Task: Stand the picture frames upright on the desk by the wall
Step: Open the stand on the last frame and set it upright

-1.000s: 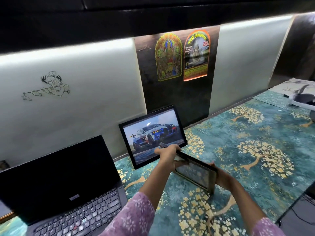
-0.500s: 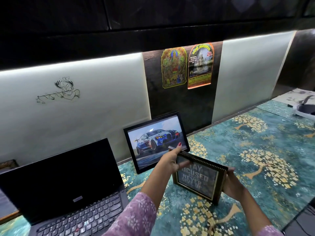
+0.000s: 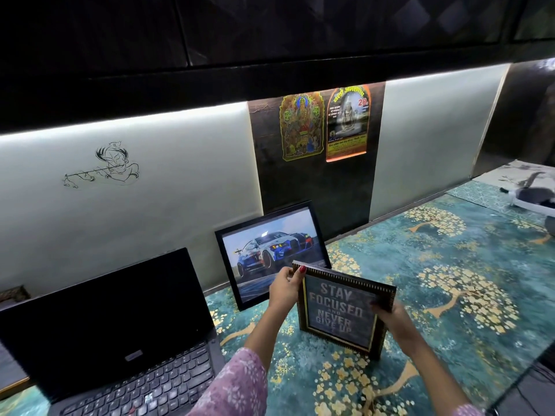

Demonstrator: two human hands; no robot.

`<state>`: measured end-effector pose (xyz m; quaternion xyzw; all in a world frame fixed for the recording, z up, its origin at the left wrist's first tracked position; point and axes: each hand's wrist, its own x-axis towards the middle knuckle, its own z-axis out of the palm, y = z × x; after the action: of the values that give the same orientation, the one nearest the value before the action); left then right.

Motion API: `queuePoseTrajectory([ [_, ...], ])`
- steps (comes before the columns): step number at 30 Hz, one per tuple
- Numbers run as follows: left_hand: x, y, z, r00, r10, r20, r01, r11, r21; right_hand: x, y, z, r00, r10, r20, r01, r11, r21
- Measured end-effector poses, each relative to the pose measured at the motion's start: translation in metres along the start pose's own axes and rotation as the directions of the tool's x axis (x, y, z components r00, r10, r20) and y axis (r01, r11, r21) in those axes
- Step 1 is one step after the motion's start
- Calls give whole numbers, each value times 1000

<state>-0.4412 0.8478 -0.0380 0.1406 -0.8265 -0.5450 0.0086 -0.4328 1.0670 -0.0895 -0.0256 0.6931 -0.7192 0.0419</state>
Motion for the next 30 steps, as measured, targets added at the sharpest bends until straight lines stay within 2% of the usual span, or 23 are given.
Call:
queuePoseTrajectory([
  [2,0,-3,-1,999,50,-20,-50,999,20,5,2,6,998,-23,-57,18,996,-90],
  [4,4,-11,-2,997,43,-57,-39,996,75,12,0,10,994,3,-107,-15,994,-113],
  [7,3,-18,-4,998,-58,-31,57,998,-28,19,0,13,993,84,-88,-94,989,-118],
  [11,-4,-25,-1,996,-61,66,64,997,-38,17,14,11,982,189,-8,-189,980,-54],
  [15,-17,-54,-1,962,-73,264,108,987,-122,12,22,8,965,259,51,-257,966,-39],
  [18,-21,-70,-17,898,-161,410,236,962,-139,7,25,10,913,377,154,-359,924,-134],
  [21,-27,-85,-32,807,-231,544,352,927,-128,-1,34,15,857,445,259,-384,888,-255],
  [25,-37,-100,-32,712,-332,619,462,885,-57,-5,40,20,877,416,242,-352,897,-267],
  [30,-33,-95,-24,600,-258,757,547,823,-153,6,30,10,912,365,188,-313,914,-259],
])
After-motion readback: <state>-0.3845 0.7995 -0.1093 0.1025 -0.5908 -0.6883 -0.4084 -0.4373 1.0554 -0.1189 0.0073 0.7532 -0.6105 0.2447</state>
